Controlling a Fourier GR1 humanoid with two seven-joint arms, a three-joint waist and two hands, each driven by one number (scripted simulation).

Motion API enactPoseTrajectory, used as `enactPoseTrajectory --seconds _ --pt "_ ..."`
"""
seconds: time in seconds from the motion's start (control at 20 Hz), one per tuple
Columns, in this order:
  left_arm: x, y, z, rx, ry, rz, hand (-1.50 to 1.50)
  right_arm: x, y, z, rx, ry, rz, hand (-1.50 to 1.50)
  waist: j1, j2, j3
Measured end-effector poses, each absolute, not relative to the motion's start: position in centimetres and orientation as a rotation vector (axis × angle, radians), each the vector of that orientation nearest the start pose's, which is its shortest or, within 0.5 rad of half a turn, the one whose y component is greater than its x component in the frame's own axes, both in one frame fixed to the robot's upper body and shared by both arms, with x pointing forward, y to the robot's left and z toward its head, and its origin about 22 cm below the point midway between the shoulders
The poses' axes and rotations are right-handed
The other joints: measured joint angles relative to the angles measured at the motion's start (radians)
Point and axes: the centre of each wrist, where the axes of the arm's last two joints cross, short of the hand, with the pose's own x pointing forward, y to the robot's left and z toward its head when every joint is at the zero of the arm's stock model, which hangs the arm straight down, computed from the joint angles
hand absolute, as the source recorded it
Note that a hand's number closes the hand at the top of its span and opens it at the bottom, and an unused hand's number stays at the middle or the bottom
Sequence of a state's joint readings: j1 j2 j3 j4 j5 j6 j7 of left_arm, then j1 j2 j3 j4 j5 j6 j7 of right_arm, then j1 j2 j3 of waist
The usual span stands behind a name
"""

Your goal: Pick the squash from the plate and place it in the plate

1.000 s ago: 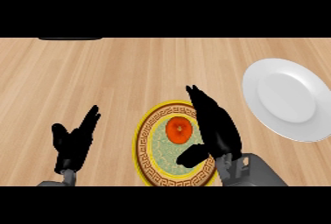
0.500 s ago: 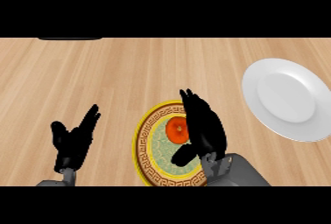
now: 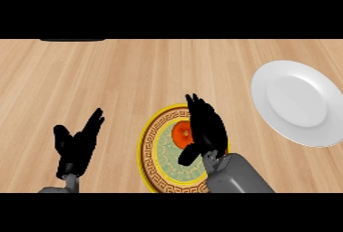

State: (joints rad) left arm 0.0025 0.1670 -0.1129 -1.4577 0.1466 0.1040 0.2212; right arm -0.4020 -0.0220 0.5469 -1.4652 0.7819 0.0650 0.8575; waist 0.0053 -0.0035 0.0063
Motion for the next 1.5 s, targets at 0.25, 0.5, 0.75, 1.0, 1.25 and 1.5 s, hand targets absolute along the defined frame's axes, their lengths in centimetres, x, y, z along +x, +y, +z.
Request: enactPoseTrajectory --seconds 0.25,0.5,0.75,1.0,1.25,1.5 --pt "23.8 24.4 -2.6 0.035 -1.24 -0.015 0.0 28.4 -6.2 5.2 -0.667 -1.093 1.001 1.5 0.001 -0.001 0.001" --pt "24.0 24.0 -2.8 0.039 -1.243 -0.013 0.0 28.6 -5.6 3.9 -0.687 -1.11 1.093 1.5 0.001 -0.002 0.001" --pt "23.8 24.4 -2.7 0.032 -1.239 -0.009 0.0 28.5 -5.7 3.6 -0.729 -1.135 1.116 1.5 -0.001 -0.004 0.001" --pt "23.8 24.3 -2.3 0.033 -1.226 -0.004 0.0 27.9 -6.0 4.2 -0.783 -1.256 1.07 1.5 -0.003 -0.002 0.0" --pt "23.0 25.1 -2.6 0.05 -1.224 0.013 0.0 21.5 -7.7 4.0 -0.695 -1.439 1.113 1.5 -0.029 -0.01 0.001" --pt "22.6 25.6 -2.7 0.059 -1.224 0.022 0.0 15.9 -10.5 6.3 -0.686 -1.667 1.04 1.5 -0.043 -0.013 0.001"
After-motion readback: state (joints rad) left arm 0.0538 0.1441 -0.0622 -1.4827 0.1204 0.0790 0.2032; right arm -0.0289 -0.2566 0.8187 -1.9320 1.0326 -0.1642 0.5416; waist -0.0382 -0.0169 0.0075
